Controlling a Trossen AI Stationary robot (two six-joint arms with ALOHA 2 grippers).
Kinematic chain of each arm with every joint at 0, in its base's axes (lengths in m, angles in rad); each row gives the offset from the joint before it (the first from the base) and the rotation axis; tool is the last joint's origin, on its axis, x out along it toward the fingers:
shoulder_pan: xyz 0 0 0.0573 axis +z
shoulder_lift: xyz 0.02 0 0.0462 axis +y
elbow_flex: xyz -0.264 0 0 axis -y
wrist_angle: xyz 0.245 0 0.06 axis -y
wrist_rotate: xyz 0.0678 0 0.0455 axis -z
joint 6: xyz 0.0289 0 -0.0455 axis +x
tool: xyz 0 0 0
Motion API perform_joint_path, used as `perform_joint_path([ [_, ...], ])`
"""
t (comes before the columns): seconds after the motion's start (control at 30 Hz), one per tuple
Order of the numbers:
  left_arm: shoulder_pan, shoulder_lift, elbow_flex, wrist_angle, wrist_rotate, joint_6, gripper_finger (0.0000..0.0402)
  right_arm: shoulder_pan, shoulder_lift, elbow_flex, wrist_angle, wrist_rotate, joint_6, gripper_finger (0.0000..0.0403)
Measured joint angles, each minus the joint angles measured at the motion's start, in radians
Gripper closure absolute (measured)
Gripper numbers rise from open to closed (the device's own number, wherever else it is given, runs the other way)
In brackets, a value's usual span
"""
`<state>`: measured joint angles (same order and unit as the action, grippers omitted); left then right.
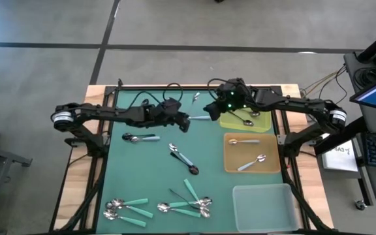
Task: Sort silverware by color (type)
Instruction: Put the blue spoon into the orange bin
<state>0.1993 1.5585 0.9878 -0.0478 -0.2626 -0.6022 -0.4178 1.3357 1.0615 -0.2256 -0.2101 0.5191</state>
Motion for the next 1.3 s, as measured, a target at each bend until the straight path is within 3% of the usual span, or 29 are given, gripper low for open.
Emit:
perform_joint_path([
  [0.2,-0.002,-0.001,0.000,0.155,0.010,-0.154,0.0375,0.024,0.004,0.000,0.092,0.001,0.065,0.0236],
  [0.43,-0.004,-0.001,0.000,0.223,0.011,-0.208,0.0375,0.041,0.004,0.000,0.151,0.030,0.085,0.0212],
  [1.0,-0.008,-0.002,0.001,0.321,0.054,-0.212,0.0375,0.047,0.004,0.000,0.254,0.083,0.075,0.0212],
  [1.3,-0.008,-0.002,0.007,0.380,0.064,-0.179,0.0375,0.047,0.005,0.000,0.263,0.083,0.062,0.0250],
])
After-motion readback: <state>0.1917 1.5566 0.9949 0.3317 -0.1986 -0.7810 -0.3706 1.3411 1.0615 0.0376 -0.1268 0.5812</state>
